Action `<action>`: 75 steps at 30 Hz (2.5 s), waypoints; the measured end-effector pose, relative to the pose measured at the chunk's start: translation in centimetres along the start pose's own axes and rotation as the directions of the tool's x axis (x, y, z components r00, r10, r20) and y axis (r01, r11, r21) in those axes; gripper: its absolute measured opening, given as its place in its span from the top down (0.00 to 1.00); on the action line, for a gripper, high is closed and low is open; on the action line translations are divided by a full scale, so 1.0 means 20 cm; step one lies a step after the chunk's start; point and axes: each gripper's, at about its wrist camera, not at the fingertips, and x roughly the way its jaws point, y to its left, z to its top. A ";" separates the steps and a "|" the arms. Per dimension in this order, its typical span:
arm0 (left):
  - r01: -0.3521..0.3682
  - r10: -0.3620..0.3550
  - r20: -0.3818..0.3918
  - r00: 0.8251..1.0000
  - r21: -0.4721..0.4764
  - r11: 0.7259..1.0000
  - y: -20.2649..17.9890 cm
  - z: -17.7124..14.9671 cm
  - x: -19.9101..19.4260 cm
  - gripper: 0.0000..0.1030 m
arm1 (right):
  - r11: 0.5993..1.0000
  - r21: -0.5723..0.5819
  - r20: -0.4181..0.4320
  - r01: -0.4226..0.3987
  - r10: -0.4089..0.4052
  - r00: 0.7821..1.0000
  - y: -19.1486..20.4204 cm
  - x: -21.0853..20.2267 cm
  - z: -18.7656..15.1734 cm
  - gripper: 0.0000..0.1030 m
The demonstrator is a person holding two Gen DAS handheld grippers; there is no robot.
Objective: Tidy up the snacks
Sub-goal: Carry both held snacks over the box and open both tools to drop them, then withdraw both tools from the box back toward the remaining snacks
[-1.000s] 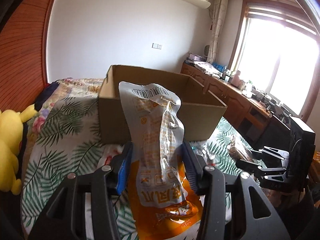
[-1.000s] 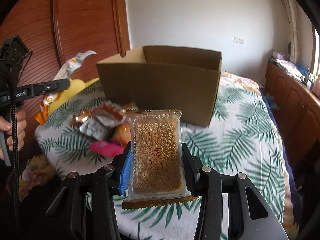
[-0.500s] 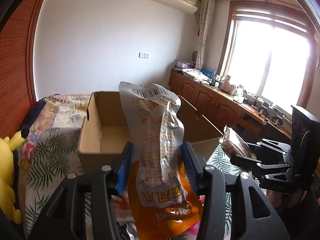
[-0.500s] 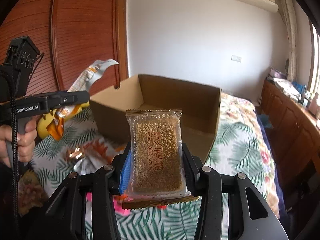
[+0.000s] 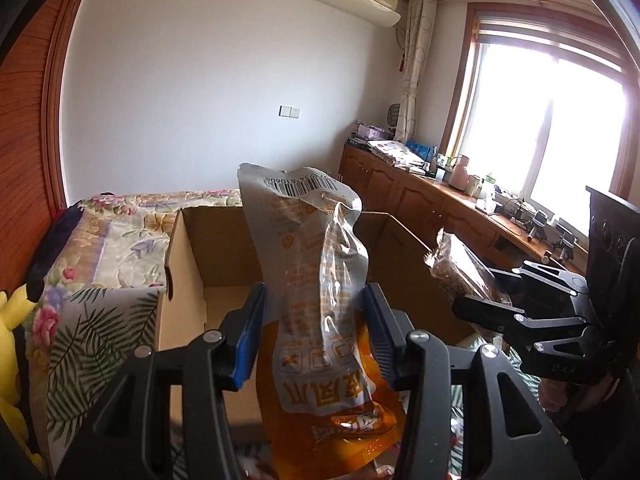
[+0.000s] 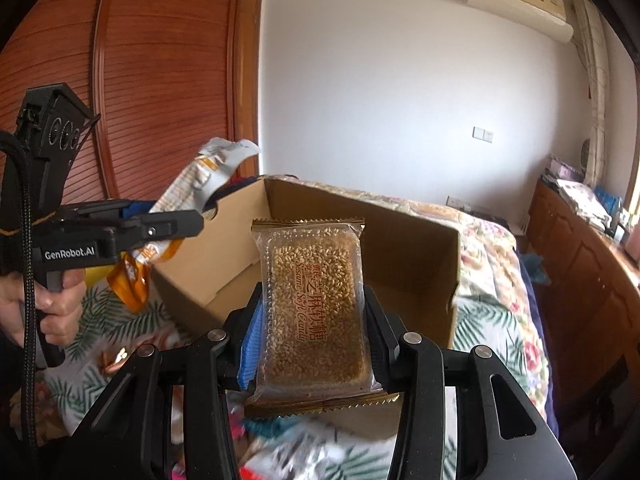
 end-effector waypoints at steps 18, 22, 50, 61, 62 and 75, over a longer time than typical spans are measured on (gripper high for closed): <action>-0.043 0.044 -0.045 0.998 0.012 0.999 0.09 0.04 0.25 0.53 | 0.997 -0.028 -0.031 0.078 -0.078 0.996 -0.05 0.30 0.07 0.55; -0.076 0.078 -0.064 0.995 0.029 0.997 0.07 0.03 0.29 0.51 | 0.992 -0.056 -0.051 0.110 -0.113 0.992 -0.04 0.32 0.05 0.55; -0.142 0.146 -0.065 0.987 0.051 0.989 0.02 0.00 0.16 0.39 | 0.997 0.052 -0.048 0.054 -0.051 0.998 -0.10 0.12 0.00 0.47; -0.156 0.158 -0.023 0.987 0.062 0.986 -0.08 -0.05 -0.11 0.31 | 0.994 0.103 0.011 0.029 -0.031 0.999 0.04 -0.15 -0.06 0.45; -0.158 0.159 -0.015 0.987 0.060 0.986 -0.09 -0.06 -0.13 0.29 | 0.993 0.111 0.014 0.028 -0.029 0.999 0.05 -0.17 -0.07 0.45; -0.169 0.170 -0.044 0.984 0.030 0.985 -0.07 -0.33 -0.38 0.27 | 0.987 0.160 -0.005 0.033 -0.033 0.999 0.18 -0.31 -0.28 0.45</action>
